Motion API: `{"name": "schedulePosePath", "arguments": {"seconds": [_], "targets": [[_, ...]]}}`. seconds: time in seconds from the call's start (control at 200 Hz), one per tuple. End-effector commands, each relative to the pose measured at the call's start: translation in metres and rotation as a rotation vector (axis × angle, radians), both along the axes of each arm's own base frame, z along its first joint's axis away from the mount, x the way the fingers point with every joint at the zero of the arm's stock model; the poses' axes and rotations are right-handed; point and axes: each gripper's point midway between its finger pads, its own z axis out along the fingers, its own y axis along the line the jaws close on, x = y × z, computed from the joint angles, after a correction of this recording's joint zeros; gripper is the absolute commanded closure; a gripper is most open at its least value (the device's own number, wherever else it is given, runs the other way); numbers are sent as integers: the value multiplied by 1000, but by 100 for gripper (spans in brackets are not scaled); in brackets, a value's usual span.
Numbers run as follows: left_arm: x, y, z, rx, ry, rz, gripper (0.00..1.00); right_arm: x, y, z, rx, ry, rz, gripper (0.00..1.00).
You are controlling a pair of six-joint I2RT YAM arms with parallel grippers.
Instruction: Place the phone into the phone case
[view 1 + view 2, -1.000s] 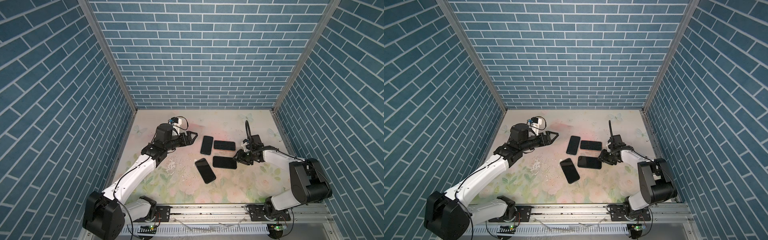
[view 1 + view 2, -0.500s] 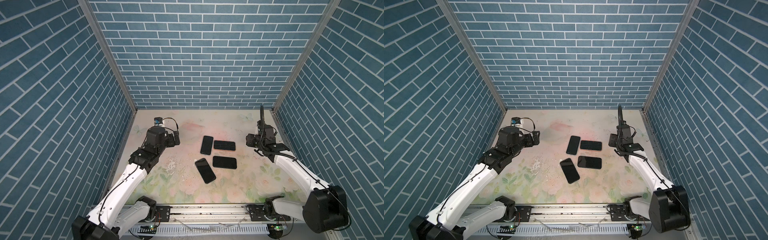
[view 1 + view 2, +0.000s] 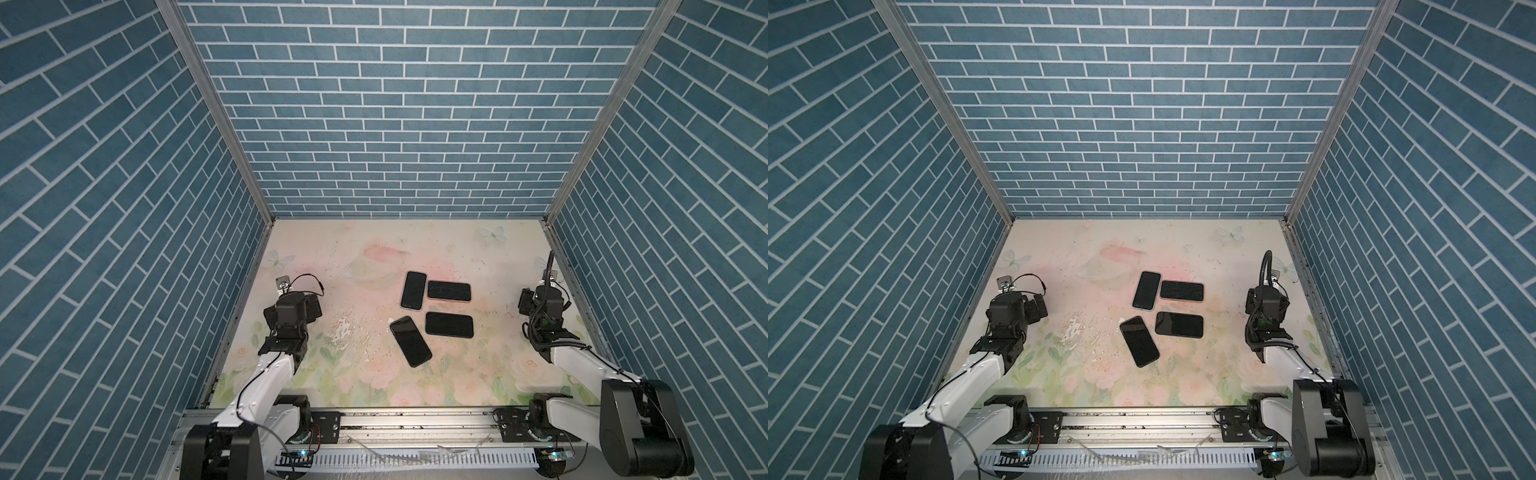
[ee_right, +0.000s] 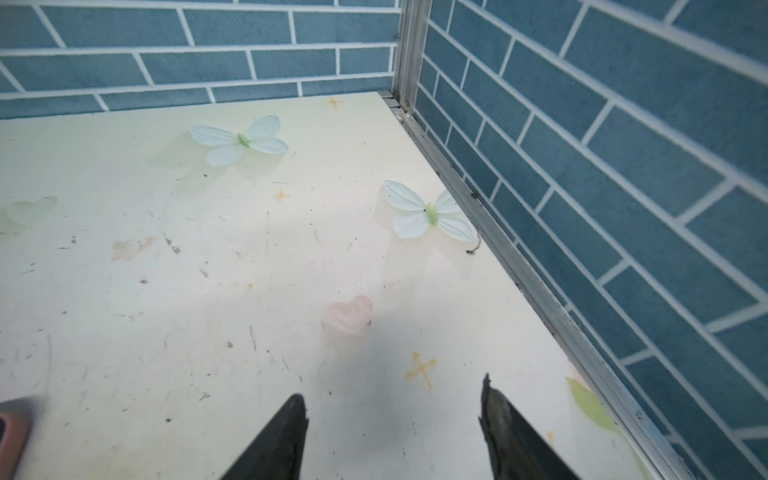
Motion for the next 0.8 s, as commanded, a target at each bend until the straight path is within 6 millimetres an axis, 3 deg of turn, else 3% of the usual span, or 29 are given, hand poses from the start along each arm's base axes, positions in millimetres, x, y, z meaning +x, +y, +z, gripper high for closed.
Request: {"name": "schedulePosePath", "arguments": {"seconds": [0.0, 0.045, 0.23, 0.305, 0.35, 0.395, 0.43, 0.795], "targets": [[22, 5, 10, 17, -131, -7, 0, 19, -3, 21, -9, -169, 5, 32], [30, 2, 0, 27, -116, -31, 1, 22, -5, 17, -15, -180, 11, 33], [71, -16, -2, 54, -137, -185, 0, 40, -2, -12, 75, -167, 108, 34], [78, -30, -12, 48, -113, -273, 1, 41, -3, -16, 94, -133, 111, 23], [79, -40, -22, 48, -110, -330, 0, 46, 1, -17, 90, -129, 142, 17], [80, -48, -18, 59, -165, -378, 0, 49, 4, -19, 95, -97, 160, 9], [79, -46, -23, 51, -116, -368, 1, 49, 6, -19, 92, -107, 170, 2], [79, -47, -22, 62, -129, -363, 0, 49, 7, -18, 93, -103, 177, 1]]}}
